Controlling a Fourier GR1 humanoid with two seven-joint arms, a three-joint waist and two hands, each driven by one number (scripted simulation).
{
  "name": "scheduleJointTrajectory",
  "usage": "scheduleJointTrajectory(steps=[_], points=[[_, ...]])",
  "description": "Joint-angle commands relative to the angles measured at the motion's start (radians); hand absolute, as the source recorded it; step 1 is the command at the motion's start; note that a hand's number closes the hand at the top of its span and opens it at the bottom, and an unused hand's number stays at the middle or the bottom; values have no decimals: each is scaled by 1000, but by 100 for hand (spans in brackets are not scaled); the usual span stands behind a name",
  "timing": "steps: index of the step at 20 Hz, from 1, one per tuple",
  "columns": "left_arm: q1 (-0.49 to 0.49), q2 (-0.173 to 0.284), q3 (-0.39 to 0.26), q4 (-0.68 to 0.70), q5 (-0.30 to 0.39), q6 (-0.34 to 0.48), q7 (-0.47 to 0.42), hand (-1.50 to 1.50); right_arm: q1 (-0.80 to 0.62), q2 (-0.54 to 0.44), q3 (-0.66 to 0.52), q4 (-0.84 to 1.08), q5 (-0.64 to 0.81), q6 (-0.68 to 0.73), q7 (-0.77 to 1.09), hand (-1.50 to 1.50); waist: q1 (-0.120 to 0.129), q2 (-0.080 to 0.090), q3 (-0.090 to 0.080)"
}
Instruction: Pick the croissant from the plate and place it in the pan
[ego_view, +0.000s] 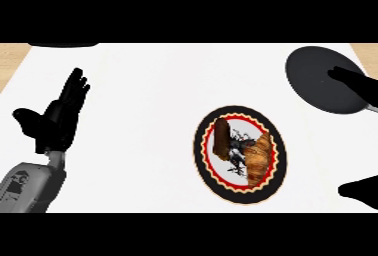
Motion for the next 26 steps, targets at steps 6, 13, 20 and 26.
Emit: scheduleJointTrajectory(steps=[6,13,20,26], points=[[66,-9,25,-54,-23,-34,-5,0,-241,236,174,192,16,51,132,-150,8,1,2],[39,-30,55,-49,-58,-31,29,0,-291,343,242,171,49,91,259,-150,-7,-2,2],[21,-3,93,-58,-38,-81,79,0,-260,390,280,195,118,68,355,-150,-10,-3,2],[26,-55,78,-48,-75,-63,35,0,-267,401,263,408,204,72,239,-150,-1,2,2]])
